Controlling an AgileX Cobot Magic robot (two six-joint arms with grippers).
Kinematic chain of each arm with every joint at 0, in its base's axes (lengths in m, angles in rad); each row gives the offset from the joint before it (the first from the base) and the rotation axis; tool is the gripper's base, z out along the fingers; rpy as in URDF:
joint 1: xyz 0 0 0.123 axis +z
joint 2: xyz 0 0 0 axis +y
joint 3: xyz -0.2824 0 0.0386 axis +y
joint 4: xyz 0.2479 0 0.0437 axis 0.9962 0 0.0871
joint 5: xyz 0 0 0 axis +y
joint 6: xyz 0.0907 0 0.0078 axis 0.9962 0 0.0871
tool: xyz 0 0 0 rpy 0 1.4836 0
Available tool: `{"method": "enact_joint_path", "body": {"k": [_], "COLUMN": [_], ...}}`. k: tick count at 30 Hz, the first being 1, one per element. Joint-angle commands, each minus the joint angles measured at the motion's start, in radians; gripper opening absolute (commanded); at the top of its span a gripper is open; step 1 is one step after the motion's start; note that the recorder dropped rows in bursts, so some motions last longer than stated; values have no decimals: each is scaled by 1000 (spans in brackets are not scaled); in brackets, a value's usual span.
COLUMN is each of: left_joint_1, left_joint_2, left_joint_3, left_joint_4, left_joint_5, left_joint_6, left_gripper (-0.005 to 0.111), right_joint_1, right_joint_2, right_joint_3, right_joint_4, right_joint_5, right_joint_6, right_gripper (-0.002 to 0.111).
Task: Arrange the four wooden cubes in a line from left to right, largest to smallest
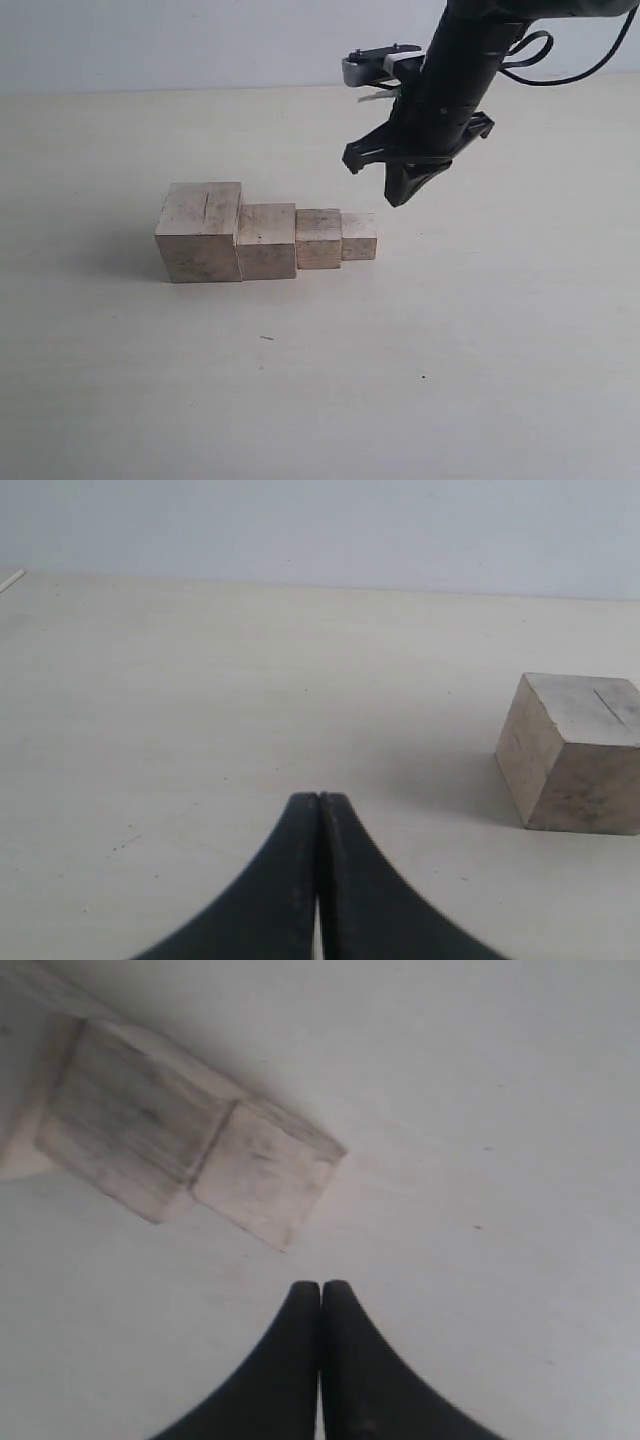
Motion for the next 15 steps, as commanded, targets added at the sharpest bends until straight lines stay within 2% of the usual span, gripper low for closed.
{"method": "enact_joint_path", "body": {"k": [1,10,15], "left_joint_1": [0,0,0], "left_joint_2": [-5,-5,-5], "left_joint_3": [4,4,4], "left_joint_4": [-1,-1,-1], "left_joint_5": [-12,-12,-12], "left_joint_6": [-8,-8,-8], "left_gripper": [0,0,0], "right_joint_1": [4,4,4], "right_joint_2": [-56,-425,-646], "right_joint_3": [52,400,560], "right_joint_4": [70,89,128], "right_joint_5": [-108,-495,-595], "right_joint_6": [50,47,47], "right_gripper": [0,0,0]}}
